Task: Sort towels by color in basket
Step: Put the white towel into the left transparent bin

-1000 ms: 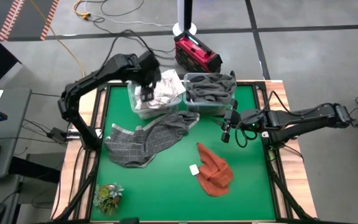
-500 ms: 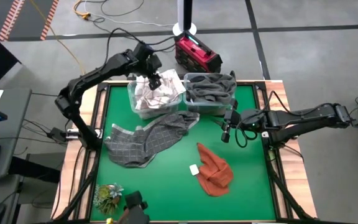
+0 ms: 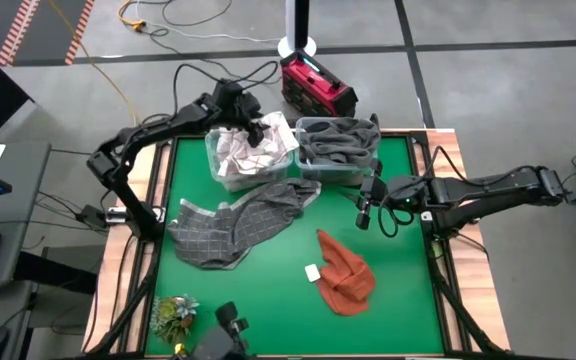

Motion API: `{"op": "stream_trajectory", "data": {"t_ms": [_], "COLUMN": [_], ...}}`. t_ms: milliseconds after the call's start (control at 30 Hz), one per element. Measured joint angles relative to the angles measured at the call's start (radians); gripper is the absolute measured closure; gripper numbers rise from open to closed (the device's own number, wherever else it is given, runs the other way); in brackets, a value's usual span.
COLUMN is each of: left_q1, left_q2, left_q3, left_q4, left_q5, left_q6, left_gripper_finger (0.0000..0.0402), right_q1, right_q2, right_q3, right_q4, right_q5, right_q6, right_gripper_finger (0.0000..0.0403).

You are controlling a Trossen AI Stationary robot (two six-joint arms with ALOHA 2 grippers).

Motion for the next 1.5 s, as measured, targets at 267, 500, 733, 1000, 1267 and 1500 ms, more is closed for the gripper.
{"op": "stream_trajectory", "data": {"t_ms": [267,500,733,1000,1267,1500], "left_q1": [-0.028,-0.068,-0.08,-0.1,-0.111,-0.118], "left_q2": [0.0,0.0,-0.024,-0.119,-0.081,0.028], "left_q3": [-0.031,-0.032,0.009,0.024,-0.014,-0.029], "left_q4": [0.009,0.016,0.04,-0.341,-0.578,-0.548], "left_q5": [0.058,0.034,0.062,0.136,-0.037,-0.037], "left_q6": [0.029,0.111,0.171,0.287,0.181,0.187], "left_gripper_finger": [0.0229,0.0387,0.0399,0.04,0.0401,0.0397], "right_q1": [0.0,0.0,0.0,0.0,0.0,0.001], "right_q2": [0.0,0.0,0.0,0.0,0.0,0.0], "right_q3": [0.0,0.0,0.0,0.0,0.0,0.0], "right_q4": [0.0,0.0,-0.003,-0.01,-0.002,-0.002], "right_q5": [0.0,0.0,0.0,0.0,0.0,0.0], "right_q6": [-0.006,-0.006,-0.006,0.001,0.028,0.039], "right_gripper_finger": [0.029,0.029,0.029,0.029,0.029,0.029]}}
